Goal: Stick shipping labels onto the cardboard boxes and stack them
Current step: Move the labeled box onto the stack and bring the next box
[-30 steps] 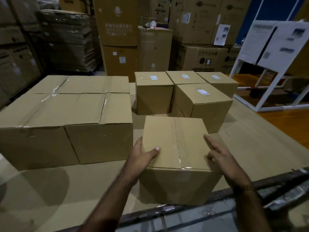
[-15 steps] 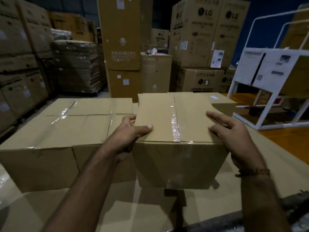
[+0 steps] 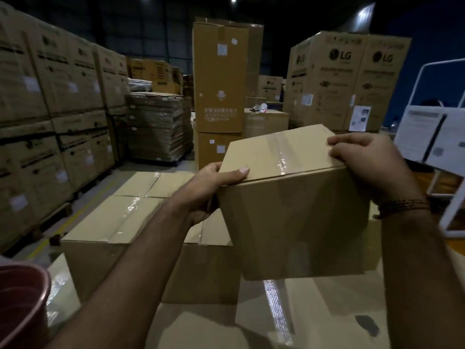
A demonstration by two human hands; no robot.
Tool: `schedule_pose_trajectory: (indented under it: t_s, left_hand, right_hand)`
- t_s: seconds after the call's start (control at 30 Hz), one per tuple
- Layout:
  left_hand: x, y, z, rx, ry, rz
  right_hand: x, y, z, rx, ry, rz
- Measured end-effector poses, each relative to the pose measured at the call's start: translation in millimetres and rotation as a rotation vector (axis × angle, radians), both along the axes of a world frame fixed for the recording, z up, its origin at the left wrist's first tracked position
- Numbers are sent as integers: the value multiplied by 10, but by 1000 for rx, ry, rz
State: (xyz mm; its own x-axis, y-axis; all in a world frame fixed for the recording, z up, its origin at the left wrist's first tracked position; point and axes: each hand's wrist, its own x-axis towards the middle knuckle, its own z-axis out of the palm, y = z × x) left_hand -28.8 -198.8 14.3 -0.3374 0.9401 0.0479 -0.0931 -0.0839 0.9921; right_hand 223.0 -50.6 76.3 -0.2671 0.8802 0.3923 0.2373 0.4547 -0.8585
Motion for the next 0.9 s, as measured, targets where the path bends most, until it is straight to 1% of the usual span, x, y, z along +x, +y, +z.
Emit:
schedule_pose_trajectory:
  t_s: [0.1,0.27,0.4,0.5,0.57,0.7,0.8,0.9]
  left_hand:
    - [-189,2,148,7,12,-12]
    - [-715,-81,418,76,66,-8]
    - [-1214,-177,504,105,130,21]
    - [-1643,-259,545,118,143,74]
    - [-1925,-335,589,113,164,110]
    - [-2424,-544,680,122,223,162]
    - [-2793,-663,659,142,245,266]
    - [-3174,-724,555,156,274,344]
  right_hand:
    - [-156,-20,118,3,27,-24]
    - [-605,-87,259,5,90,3]
    - [-1116,-148,278,12,158,19]
    - [-1556,-210,260,17,194,36]
    - [-1847,-272,245,27,202,77]
    - [-2374,-404,194,67,125,236]
    - [-2739,-470,111,122,-1,346]
    - [-3124,-470,-45,143,-57,435]
